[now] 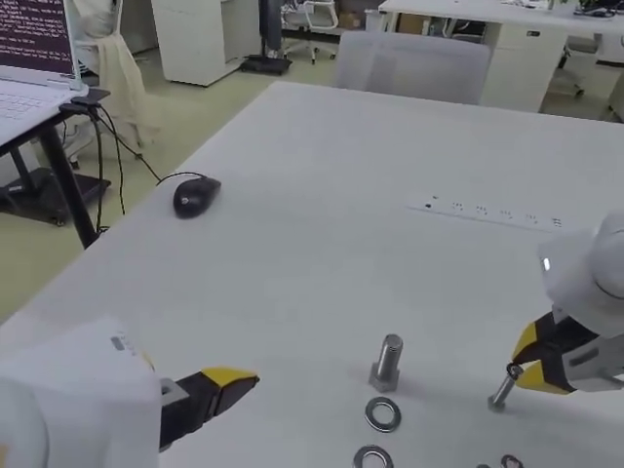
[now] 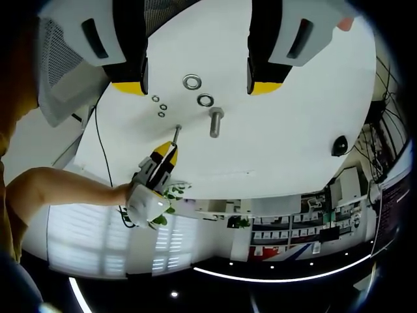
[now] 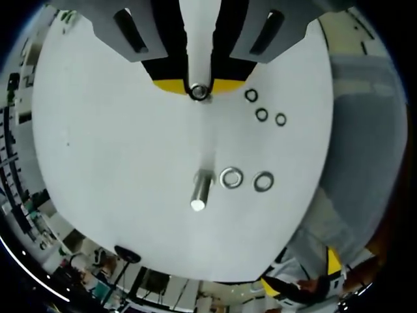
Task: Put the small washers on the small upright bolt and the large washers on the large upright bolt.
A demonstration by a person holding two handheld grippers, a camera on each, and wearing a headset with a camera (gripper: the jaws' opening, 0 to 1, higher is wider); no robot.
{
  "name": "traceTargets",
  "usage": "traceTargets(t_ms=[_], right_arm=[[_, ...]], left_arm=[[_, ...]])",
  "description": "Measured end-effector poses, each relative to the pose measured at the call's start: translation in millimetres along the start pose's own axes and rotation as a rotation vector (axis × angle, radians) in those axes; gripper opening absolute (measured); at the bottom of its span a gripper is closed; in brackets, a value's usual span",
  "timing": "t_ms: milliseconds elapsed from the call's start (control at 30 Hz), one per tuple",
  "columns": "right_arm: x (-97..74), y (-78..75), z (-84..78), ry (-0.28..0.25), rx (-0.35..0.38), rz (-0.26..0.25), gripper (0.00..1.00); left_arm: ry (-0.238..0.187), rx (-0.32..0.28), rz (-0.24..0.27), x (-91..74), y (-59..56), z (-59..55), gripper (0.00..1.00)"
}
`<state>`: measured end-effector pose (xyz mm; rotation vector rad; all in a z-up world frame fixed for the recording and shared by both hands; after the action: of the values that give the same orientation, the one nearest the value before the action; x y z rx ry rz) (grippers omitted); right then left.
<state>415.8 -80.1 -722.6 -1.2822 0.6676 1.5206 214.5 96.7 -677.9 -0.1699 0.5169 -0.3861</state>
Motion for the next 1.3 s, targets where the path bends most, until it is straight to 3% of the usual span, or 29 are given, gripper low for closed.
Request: traceTargets(t_ms=[967, 1300], right_arm=[[43.3, 2.7, -21.4, 0.004, 0.012, 0.038, 0.13], [41.0, 3.2, -28.4, 0.000, 0.036, 0.029, 0.15]], left_arm=[[0.003, -0.020, 0.009, 1.9, 4.3, 0.4, 0.61], [0.006, -0.013, 0.015, 1.4, 5.0, 0.8, 0.61]])
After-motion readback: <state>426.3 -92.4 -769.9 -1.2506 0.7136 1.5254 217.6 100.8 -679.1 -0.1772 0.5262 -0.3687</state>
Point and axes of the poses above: the centre of the closed fingertips' face, and the gripper's own axes: x roughly forward along the fingers, y roughly to its left, z roughly out of its top, the point moved 5 cm from there along -x, roughly backward along the fingers, and after that the axes turned 6 degrees about -x, right-handed, at the moved point
